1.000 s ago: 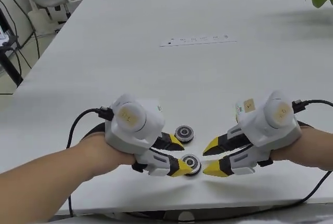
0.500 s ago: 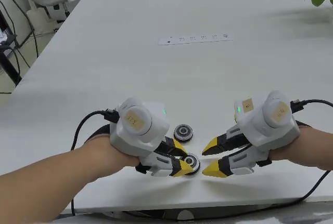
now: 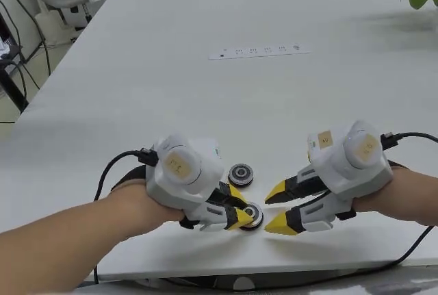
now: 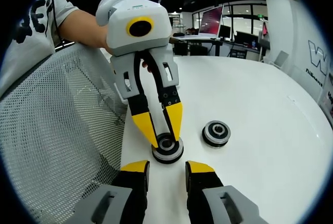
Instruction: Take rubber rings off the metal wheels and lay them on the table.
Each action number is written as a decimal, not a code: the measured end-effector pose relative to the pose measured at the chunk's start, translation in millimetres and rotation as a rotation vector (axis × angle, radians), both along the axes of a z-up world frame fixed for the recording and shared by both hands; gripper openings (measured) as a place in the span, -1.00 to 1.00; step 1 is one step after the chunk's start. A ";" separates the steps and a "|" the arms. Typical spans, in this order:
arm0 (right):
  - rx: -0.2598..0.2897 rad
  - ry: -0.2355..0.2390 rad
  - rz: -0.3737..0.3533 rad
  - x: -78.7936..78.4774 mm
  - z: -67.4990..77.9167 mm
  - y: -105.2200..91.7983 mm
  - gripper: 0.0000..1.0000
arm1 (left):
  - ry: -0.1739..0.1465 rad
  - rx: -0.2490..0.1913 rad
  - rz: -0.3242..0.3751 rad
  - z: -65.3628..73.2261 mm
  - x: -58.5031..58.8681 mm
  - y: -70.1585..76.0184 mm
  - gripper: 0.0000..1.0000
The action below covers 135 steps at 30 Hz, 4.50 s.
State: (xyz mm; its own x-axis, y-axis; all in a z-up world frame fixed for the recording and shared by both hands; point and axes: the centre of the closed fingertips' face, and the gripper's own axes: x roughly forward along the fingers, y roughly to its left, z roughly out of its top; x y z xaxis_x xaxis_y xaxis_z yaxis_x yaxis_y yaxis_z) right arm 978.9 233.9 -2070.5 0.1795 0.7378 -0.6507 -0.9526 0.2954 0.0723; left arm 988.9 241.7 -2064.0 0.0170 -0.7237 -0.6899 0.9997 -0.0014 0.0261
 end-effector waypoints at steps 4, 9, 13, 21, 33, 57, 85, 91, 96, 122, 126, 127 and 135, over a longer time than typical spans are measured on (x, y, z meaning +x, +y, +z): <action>-0.004 -0.006 0.006 0.7 -0.1 2.7 -0.50 | 0.001 -0.009 0.003 0.3 0.0 0.1 -0.85; -0.001 0.000 0.003 3.9 0.1 5.7 -0.49 | -0.001 -0.012 0.008 0.7 -0.1 -0.2 -0.85; -0.011 0.006 0.007 5.1 -4.1 7.5 -0.48 | -0.003 -0.014 0.017 0.7 0.0 -0.5 -0.85; -0.014 0.016 0.002 5.3 -7.0 10.4 -0.48 | -0.004 -0.020 0.032 0.9 -0.2 -0.7 -0.85; -0.001 0.025 -0.023 5.3 -7.5 11.6 -0.53 | -0.006 -0.033 0.047 0.9 0.5 -1.1 -0.85; 0.022 0.063 -0.041 1.7 -7.4 6.7 -0.67 | -0.007 -0.036 0.048 0.6 0.2 -1.5 -0.85; 0.020 0.097 -0.066 0.6 -10.9 -0.3 -0.99 | -0.009 -0.037 0.052 0.6 0.6 -1.6 -0.85; 0.021 0.100 -0.068 1.0 -10.8 0.2 -0.98 | -0.009 -0.038 0.052 0.5 0.6 -1.4 -0.85; 0.017 0.104 -0.073 1.2 -11.0 0.2 -0.98 | -0.009 -0.038 0.053 0.4 0.9 -1.4 -0.85; 0.016 0.123 -0.088 1.0 -11.0 -0.5 -0.97 | -0.010 -0.038 0.055 0.8 0.4 -1.5 -0.85; 0.010 0.123 -0.089 0.6 -10.7 -0.4 -1.00 | -0.011 -0.037 0.055 0.7 0.4 -1.5 -0.85; 0.010 0.126 -0.093 1.0 -10.5 -0.9 -1.00 | -0.012 -0.036 0.054 0.6 0.5 -1.5 -0.85; 0.043 0.159 -0.123 2.2 -8.5 -3.3 -1.00 | -0.011 -0.036 0.056 0.3 0.4 -1.4 -0.85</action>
State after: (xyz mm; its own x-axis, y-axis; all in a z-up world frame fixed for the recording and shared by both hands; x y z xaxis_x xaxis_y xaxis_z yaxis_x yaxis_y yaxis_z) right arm 981.1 230.6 -2079.1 0.1676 0.7441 -0.6467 -0.8852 0.4024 0.2336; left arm 989.3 240.2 -2063.7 0.0654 -0.7459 -0.6628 0.9978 0.0552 0.0362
